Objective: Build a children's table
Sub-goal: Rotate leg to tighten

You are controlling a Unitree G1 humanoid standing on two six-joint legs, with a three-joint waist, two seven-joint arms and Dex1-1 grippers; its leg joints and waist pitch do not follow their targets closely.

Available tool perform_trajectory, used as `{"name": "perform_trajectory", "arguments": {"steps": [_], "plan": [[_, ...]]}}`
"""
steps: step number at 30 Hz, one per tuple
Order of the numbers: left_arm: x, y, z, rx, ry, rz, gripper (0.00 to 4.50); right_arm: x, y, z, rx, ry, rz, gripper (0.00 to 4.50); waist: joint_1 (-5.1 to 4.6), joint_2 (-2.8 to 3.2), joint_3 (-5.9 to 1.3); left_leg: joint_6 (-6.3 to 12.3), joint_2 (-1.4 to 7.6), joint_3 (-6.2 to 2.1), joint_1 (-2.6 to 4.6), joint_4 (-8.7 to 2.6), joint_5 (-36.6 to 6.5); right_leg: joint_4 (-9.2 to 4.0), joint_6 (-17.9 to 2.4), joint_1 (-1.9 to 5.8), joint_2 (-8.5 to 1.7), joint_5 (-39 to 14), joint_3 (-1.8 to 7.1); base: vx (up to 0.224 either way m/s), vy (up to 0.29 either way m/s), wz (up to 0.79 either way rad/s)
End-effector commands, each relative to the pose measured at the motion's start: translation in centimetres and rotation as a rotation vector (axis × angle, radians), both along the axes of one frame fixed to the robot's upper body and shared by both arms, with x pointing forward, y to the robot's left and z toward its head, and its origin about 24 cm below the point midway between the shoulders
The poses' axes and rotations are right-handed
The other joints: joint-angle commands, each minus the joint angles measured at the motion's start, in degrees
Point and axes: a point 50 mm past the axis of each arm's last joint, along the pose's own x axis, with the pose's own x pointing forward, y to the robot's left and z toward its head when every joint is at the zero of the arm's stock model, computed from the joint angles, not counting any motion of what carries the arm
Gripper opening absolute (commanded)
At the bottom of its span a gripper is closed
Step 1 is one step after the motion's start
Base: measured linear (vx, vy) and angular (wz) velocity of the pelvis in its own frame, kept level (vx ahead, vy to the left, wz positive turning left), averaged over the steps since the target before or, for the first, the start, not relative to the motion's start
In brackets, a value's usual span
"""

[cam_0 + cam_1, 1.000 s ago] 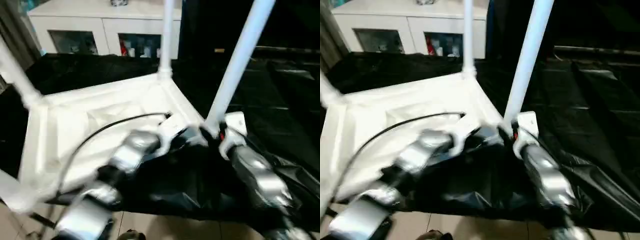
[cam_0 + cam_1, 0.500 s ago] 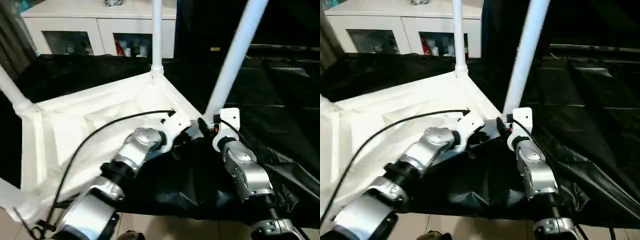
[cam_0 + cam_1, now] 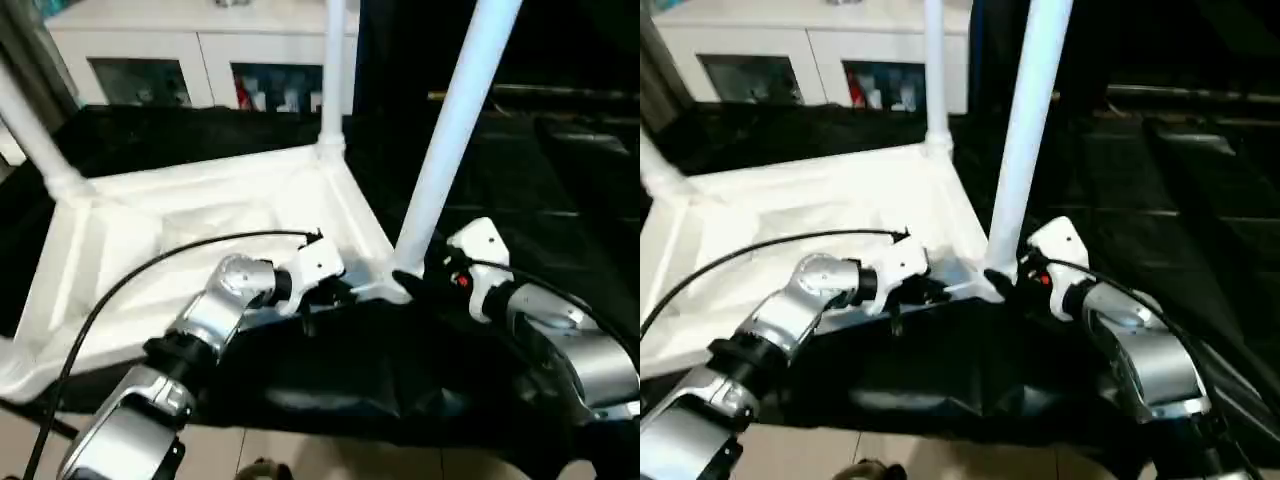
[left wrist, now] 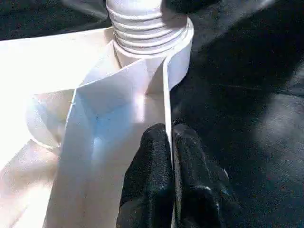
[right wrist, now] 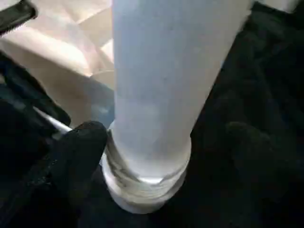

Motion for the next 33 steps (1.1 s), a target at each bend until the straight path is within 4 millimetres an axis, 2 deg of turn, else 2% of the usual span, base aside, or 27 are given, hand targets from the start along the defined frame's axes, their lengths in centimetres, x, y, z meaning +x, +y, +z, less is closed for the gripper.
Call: {"name": "perform_trajectory", "arguments": {"steps": [1, 2, 3, 6, 9, 15, 21, 24, 26, 29, 31, 33], "plan": [[-0.3, -0.3, 1.5, -0.033, -0.038, -0.089, 0.0, -0.4, -0.2, 0.1, -0.022, 0.02, 0.042, 4.45, -0.04, -0.72, -3.44, -0.22, 5.72, -3.33, 2.31, -4.4, -18.48, -5.04, -10.07, 1.55, -5.74, -14.96, 4.12, 0.0, 0.0, 0.0], [-0.4, -0.2, 1.6, -0.037, -0.034, -0.098, 0.0, -0.5, -0.2, 0.1, -0.027, 0.024, 0.052, 4.45, -0.04, -0.72, -3.44, -0.22, 5.72, -3.33, 2.31, -4.4, -18.48, -5.04, -10.07, 1.55, -5.74, -14.96, 4.12, 0.0, 0.0, 0.0], [-0.6, -0.1, 1.8, -0.045, -0.028, -0.12, 0.0, -0.6, -0.1, 0.0, -0.026, 0.033, 0.064, 4.45, -0.14, -1.01, -3.45, -0.47, 5.7, -3.27, 2.37, -4.42, -18.77, -5.04, -10.28, 1.39, -5.73, -14.36, 4.14, 0.0, 0.0, 0.0], [-1.0, -0.1, 2.0, -0.061, -0.011, -0.152, 0.0, -0.8, 0.4, -0.1, -0.008, 0.058, 0.103, 4.45, -0.1, -1.1, -3.5, 0.08, 5.56, -3.18, 2.19, -4.26, -17.29, -4.8, -10.89, 1.51, -5.84, -12.97, 4.17, 0.0, 0.0, 0.0], [-1.2, -0.1, 2.0, -0.066, -0.01, -0.159, 0.0, -1.1, 0.8, -0.5, 0.0, 0.096, 0.145, 4.45, 0.07, -0.95, -3.57, 0.4, 5.62, -3.14, 2.22, -4.2, -16.35, -4.7, -11.19, 1.47, -5.69, -12.45, 4.12, 0.0, 0.0, 0.0], [-1.3, -0.1, 1.9, -0.067, -0.004, -0.156, 0.0, -1.1, 0.6, -1.2, 0.01, 0.129, 0.137, 4.45, 0.31, -1.07, -3.51, -0.01, 5.58, -3.13, 2.21, -4.14, -16.63, -4.77, -10.94, 1.48, -5.9, -13.14, 4.18, 0.0, 0.0, 0.0], [-1.4, 0.1, 2.0, -0.064, -0.002, -0.155, 0.0, -1.0, 0.7, -1.1, 0.035, 0.129, 0.134, 3.78, 0.28, -1.09, -3.63, 0.29, 5.56, -3.11, 2.16, -4.07, -15.87, -4.62, -10.96, 1.58, -5.79, -12.15, 4.13, 0.0, 0.0, 0.0], [-1.4, 0.1, 2.0, -0.063, -0.001, -0.154, 0.0, -1.0, 0.8, -1.1, 0.05, 0.132, 0.134, 3.65, 0.31, -1.07, -3.71, 0.45, 5.55, -3.09, 2.17, -4.03, -15.34, -4.48, -11.22, 1.58, -5.71, -11.25, 4.08, 0.0, 0.0, 0.0], [-1.4, 0.1, 1.9, -0.063, 0.0, -0.154, 0.0, -1.0, 0.8, -1.1, 0.054, 0.132, 0.133, 3.33, 0.37, -1.02, -3.67, 0.43, 5.54, -3.06, 2.19, -4.03, -15.46, -4.55, -11.21, 1.54, -5.74, -11.56, 4.1, 0.0, 0.0, 0.0], [-1.5, 0.1, 1.9, -0.064, 0.004, -0.153, 0.0, -1.0, 0.8, -1.3, 0.065, 0.136, 0.129, 3.3, 0.4, -1.0, -3.72, 0.47, 5.56, -3.1, 2.14, -4.0, -15.27, -4.5, -11.23, 1.6, -5.76, -11.43, 4.09, 0.0, 0.0, 0.0], [-1.4, 0.1, 1.9, -0.07, 0.003, -0.143, 0.0, -1.0, 0.8, -1.4, 0.08, 0.14, 0.117, 3.01, 0.35, -1.01, -3.67, 0.38, 5.53, -3.07, 2.17, -4.02, -15.49, -4.52, -11.23, 1.56, -5.72, -11.47, 4.09, 0.0, 0.0, 0.0], [-1.1, 0.1, 1.8, -0.069, -0.002, -0.102, 0.0, -0.9, 0.8, -1.6, 0.101, 0.139, 0.081, 2.91, 0.27, -0.97, -3.64, 0.2, 5.52, -3.09, 2.18, -4.04, -15.79, -4.48, -11.4, 1.51, -5.71, -11.39, 4.09, 0.0, 0.0, 0.0]]}}
